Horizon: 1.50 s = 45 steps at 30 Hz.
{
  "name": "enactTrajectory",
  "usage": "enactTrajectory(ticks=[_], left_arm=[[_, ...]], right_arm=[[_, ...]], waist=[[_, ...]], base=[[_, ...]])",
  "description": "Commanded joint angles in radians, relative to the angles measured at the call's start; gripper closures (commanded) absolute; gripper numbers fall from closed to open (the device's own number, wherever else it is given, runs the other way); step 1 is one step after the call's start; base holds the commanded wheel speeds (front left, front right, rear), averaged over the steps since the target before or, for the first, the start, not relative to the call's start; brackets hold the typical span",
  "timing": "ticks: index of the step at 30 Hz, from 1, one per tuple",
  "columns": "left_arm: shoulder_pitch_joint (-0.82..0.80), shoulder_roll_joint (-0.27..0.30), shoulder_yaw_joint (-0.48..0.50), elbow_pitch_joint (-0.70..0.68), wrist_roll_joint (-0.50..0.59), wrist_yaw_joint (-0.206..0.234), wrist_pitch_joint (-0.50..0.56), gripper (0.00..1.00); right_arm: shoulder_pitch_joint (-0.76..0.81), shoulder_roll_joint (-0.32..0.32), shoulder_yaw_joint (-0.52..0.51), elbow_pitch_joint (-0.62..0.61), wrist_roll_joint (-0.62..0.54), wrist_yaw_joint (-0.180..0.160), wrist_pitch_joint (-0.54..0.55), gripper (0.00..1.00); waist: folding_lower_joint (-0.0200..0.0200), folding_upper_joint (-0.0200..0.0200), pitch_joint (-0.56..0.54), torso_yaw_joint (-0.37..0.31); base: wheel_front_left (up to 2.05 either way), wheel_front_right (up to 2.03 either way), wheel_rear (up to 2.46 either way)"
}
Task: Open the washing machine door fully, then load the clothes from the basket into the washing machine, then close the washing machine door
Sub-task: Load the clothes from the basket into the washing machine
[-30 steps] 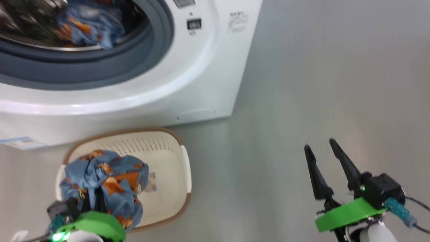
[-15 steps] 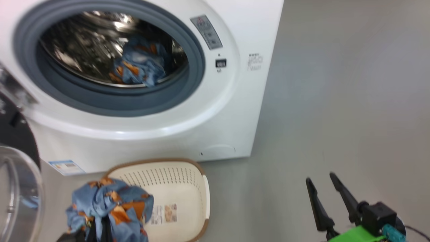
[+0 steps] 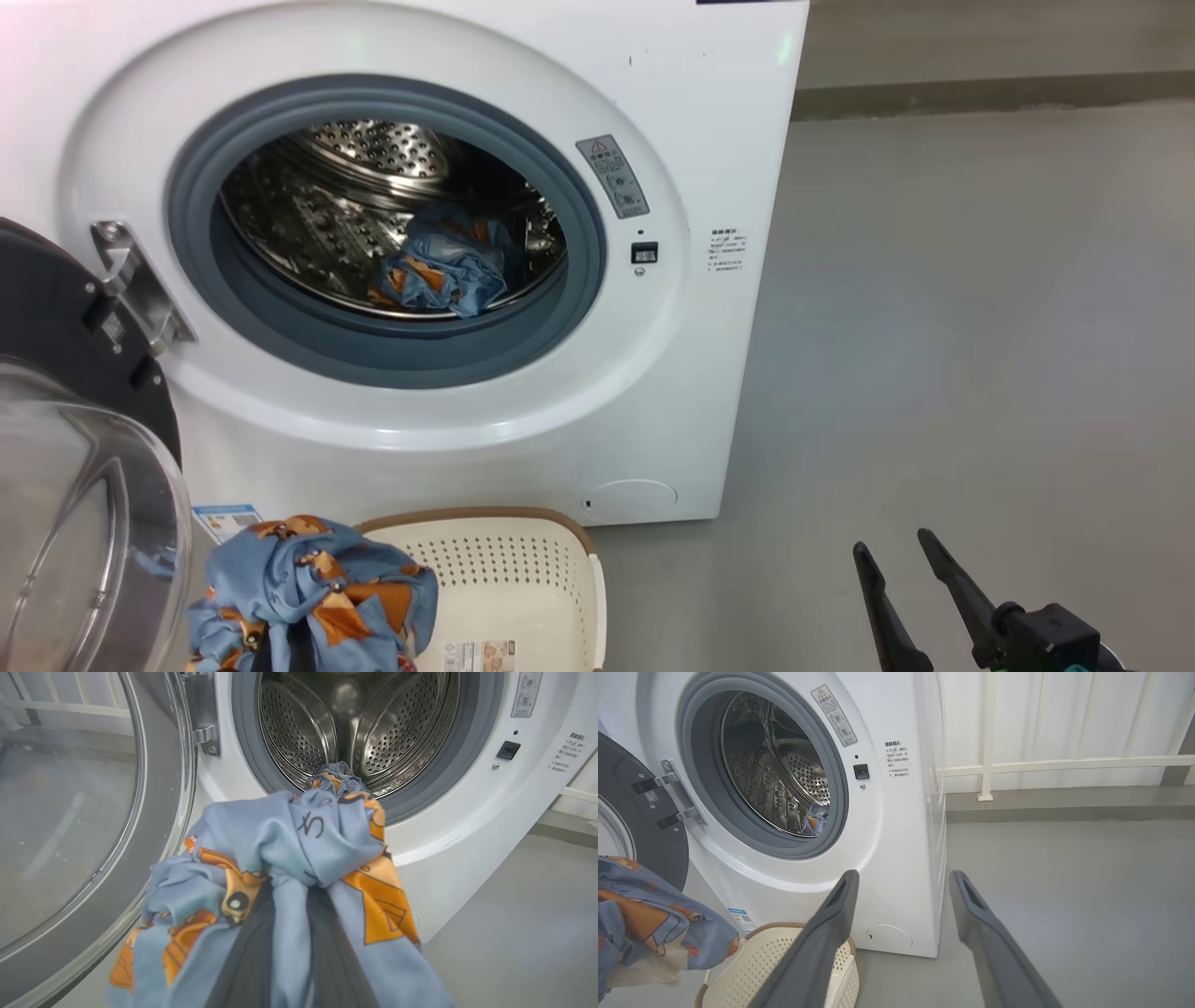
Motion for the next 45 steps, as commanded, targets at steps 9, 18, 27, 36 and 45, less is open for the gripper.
enactTrajectory(ticks=[9,18,27,36,45], left_arm=[[0.018,0.015,0.02,-0.086,0.018,0.021,-0.01,1.0],[0.034,0.015,0.014,-0.107,0.013,0.027,-0.01,1.0],[0.04,0.015,0.011,-0.129,0.011,0.036,-0.01,1.0],[0.026,0.015,0.008,-0.129,0.006,0.034,-0.01,1.0],[-0.028,0.015,-0.004,-0.114,-0.011,0.04,-0.01,1.0]], right_arm=[[0.01,-0.006,0.017,-0.023,0.007,0.002,-0.005,0.0],[0.024,-0.003,0.009,-0.019,0.006,0.002,-0.005,0.0],[0.018,-0.001,0.013,-0.023,0.006,0.002,-0.005,0.0],[0.01,0.001,0.016,-0.023,0.006,0.002,-0.005,0.0],[-0.027,0.005,0.041,-0.022,0.009,0.002,-0.005,0.0]], waist=[[0.0,0.0,-0.029,0.003],[0.0,0.0,-0.058,-0.008],[0.0,0.0,-0.05,-0.021],[0.0,0.0,-0.034,-0.034],[0.0,0.0,0.002,-0.094]], base=[[0.0,0.0,0.0],[0.0,0.0,0.0],[0.0,0.0,0.0],[0.0,0.0,0.0],[0.0,0.0,0.0]])
